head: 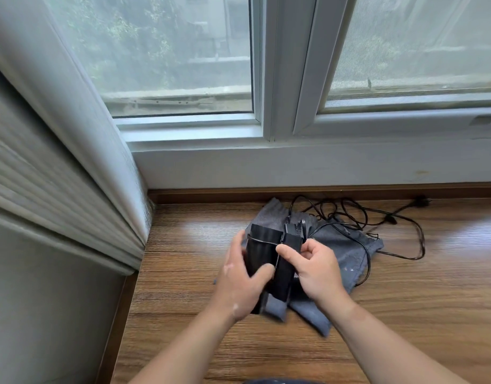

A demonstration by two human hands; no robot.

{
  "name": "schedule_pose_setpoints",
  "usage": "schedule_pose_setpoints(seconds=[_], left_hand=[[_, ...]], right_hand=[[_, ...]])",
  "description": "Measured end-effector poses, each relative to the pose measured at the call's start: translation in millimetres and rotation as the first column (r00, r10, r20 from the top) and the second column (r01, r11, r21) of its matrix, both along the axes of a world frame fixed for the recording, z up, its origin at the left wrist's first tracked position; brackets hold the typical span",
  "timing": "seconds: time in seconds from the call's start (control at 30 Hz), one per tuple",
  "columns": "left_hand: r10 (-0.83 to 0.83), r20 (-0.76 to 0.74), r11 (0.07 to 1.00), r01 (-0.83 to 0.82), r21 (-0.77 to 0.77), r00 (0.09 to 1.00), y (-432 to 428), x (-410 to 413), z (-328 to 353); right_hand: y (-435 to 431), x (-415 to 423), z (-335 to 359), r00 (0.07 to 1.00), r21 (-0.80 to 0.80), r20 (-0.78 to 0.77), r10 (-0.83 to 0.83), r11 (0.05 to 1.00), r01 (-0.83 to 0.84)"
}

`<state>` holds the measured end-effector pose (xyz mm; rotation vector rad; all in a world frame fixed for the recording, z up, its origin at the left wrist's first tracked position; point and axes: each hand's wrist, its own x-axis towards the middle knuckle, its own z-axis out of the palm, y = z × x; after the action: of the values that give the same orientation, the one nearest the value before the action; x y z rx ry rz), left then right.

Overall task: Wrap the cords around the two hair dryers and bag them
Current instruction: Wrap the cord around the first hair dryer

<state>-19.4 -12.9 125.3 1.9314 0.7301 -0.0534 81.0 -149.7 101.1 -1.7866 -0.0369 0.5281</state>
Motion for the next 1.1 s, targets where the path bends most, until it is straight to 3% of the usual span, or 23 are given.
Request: schedule_pose_setpoints(seconds=[0.13,0.3,0.43,0.6,0.73,0.83,0.9,1.0,1.1], left_hand=[[-0.07,-0.08,0.986,0.081,0.148,0.994,-11.9,1.9,-7.6],[-0.057,-0.065,0.959,0.073,0.276,0.996,-3.9,6.6,-6.9],[-0.029,0.011,0.991,0.027,0.133,1.0,4.0,5.7,-2.4],[-0.073,0.047,0.996,0.075,-0.042,0.996,12.9,-1.3,0.9],[-0.098,0.067,0.981,0.107,-0.162,0.993,16.5,-5.7,0.3],[-0.11,0.097,0.975,0.126,-0.183,0.989,14.9,-7.7,1.5],[-0.104,0.118,0.971,0.127,-0.205,0.988,15.5,-8.4,3.2],[-0.158,0.149,0.96,0.187,-0.209,0.976,16.4,-7.6,6.1],[-0.181,0.162,0.951,0.214,-0.221,0.97,17.6,-8.2,5.7]], right_hand=[[1.9,-8.5,4.2,0.996,-0.095,0.088,0.007,0.996,0.001],[-7.8,-0.9,13.9,0.981,0.17,-0.018,0.195,0.967,-0.189],[-18.7,13.9,20.2,0.932,0.225,0.016,0.362,0.907,-0.356],[-26.9,23.7,26.9,0.884,0.134,0.178,0.431,0.88,-0.456],[-22.7,24.3,24.7,0.875,0.128,0.178,0.45,0.871,-0.475],[-19.3,25.5,19.0,0.901,0.216,0.102,0.422,0.875,-0.434],[-18.6,27.1,13.7,0.892,0.187,0.062,0.448,0.872,-0.452],[-15.9,24.8,9.5,0.844,0.072,0.102,0.526,0.843,-0.534],[-10.1,23.2,10.6,0.864,0.105,0.159,0.478,0.862,-0.496]])
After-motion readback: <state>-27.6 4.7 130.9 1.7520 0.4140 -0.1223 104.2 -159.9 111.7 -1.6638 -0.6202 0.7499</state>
